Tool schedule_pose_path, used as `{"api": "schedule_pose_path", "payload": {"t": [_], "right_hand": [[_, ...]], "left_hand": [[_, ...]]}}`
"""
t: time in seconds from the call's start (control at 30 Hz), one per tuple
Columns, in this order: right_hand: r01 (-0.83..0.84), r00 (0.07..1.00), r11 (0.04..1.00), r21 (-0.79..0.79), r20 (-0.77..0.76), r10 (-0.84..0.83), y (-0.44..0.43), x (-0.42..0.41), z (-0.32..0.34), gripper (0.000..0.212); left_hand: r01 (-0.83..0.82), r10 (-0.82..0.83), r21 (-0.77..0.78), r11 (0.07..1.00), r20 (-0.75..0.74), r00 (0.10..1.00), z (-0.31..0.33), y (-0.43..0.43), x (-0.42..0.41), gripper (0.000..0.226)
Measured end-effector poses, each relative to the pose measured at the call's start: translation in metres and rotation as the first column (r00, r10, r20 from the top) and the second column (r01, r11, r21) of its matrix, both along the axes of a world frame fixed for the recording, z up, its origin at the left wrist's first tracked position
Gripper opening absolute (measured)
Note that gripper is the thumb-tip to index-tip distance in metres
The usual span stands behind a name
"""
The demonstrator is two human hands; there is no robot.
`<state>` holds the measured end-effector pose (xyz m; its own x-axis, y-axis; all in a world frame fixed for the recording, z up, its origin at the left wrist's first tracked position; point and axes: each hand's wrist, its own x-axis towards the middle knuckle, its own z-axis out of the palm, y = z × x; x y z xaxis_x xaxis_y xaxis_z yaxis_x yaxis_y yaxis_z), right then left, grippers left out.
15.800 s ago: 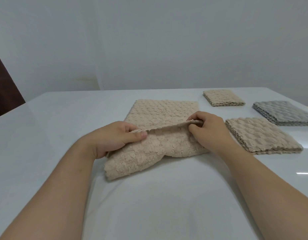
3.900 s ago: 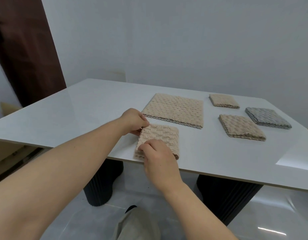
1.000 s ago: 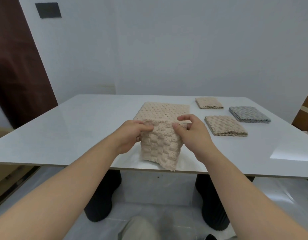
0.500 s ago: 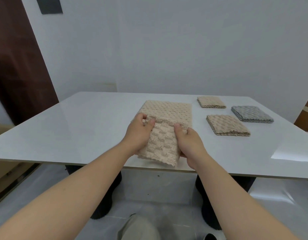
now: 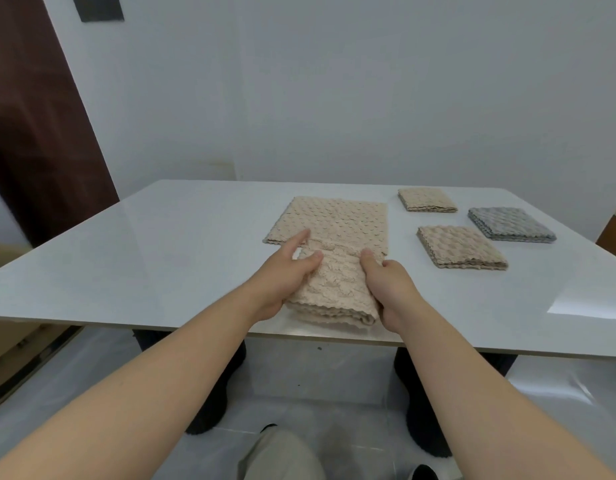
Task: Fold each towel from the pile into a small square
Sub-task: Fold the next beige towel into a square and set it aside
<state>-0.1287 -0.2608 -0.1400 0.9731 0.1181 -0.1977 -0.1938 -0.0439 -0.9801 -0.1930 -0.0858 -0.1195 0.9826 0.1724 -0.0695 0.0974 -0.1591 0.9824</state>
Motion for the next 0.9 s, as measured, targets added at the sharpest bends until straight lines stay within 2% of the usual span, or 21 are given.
{"api": "schedule_pose_path", "payload": {"t": [0.07,0.13,0.27,0.33,0.4,0.5,0.63,0.8,0.9], "right_hand": [[-0.032,0.998,0.998,0.051,-0.055,0.035,-0.002,0.002,0.001,0.063],[-0.062,0.994,0.993,0.105,-0.08,0.071,-0.003,0.001,0.002,0.059],[-0.18,0.974,0.943,0.281,-0.084,0.211,-0.009,-0.009,0.007,0.073],[-0.241,0.965,0.933,0.267,-0.034,0.259,-0.013,-0.014,0.01,0.066],[-0.277,0.959,0.92,0.277,0.024,0.281,-0.018,-0.019,0.011,0.059],[-0.258,0.964,0.949,0.183,0.117,0.239,-0.019,-0.021,0.007,0.062],[-0.192,0.964,0.98,0.05,0.194,0.179,-0.011,-0.023,0.003,0.049],[-0.064,0.989,0.993,0.099,0.141,0.05,-0.002,-0.02,-0.001,0.026],[-0.007,0.996,0.993,0.116,0.088,-0.004,0.002,-0.021,-0.001,0.023]], "left_hand": [[0.041,-0.046,0.091,0.995,0.047,0.998,0.001,-0.003,-0.005,0.051],[0.007,-0.018,0.137,0.991,0.081,0.997,-0.004,-0.002,-0.003,0.042],[-0.091,0.091,-0.077,0.993,-0.002,0.996,-0.014,0.007,0.007,0.033],[-0.18,0.18,-0.133,0.975,-0.01,0.984,-0.015,0.01,0.011,0.034],[-0.257,0.258,-0.119,0.959,-0.005,0.966,-0.017,0.012,0.014,0.037],[-0.313,0.314,-0.024,0.949,0.011,0.95,-0.02,0.012,0.015,0.042],[-0.322,0.323,-0.019,0.946,0.021,0.946,-0.022,0.01,0.019,0.044],[-0.331,0.33,-0.012,0.944,-0.022,0.944,-0.024,0.006,0.021,0.046],[-0.339,0.339,-0.004,0.941,0.004,0.941,-0.023,0.003,0.021,0.046]]}}
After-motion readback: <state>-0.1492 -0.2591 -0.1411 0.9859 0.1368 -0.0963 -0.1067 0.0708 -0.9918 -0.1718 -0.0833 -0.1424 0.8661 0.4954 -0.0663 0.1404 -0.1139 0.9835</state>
